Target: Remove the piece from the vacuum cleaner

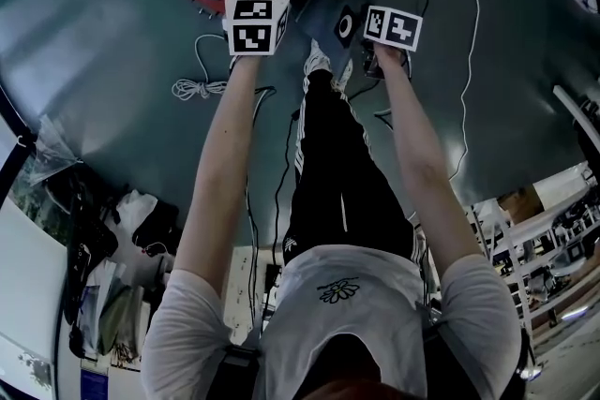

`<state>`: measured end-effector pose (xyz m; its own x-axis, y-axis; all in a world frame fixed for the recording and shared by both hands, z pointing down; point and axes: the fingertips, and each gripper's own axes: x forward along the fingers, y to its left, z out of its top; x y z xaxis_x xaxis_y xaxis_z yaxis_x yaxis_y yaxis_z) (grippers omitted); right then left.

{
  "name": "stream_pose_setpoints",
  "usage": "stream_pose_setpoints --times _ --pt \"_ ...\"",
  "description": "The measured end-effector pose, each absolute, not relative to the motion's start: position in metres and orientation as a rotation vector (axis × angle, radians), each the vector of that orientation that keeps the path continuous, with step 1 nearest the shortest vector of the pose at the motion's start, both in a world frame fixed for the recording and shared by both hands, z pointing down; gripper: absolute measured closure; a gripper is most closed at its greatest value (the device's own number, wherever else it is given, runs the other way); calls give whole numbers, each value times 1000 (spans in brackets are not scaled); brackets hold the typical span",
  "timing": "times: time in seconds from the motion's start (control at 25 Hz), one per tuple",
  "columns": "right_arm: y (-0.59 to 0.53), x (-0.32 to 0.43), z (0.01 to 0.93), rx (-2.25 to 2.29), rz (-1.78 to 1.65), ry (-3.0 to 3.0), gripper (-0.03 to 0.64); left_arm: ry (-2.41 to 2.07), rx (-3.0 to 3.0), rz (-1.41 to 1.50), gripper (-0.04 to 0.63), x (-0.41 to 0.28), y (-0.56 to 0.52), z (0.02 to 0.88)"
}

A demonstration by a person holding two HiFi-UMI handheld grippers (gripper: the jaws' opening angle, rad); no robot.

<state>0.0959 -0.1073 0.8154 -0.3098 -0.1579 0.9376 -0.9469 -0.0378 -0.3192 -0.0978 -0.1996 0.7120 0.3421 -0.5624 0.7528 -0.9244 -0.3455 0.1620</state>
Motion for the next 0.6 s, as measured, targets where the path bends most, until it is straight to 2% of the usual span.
stream_pose_setpoints --times 0.24,0.6 --pt "-111 94 781 1216 1415 -1582 591 -1276 1967 801 591 -98 -197 696" --pt "-142 86 665 1312 1314 -1713 591 -1421 2014 633 591 -94 -183 582"
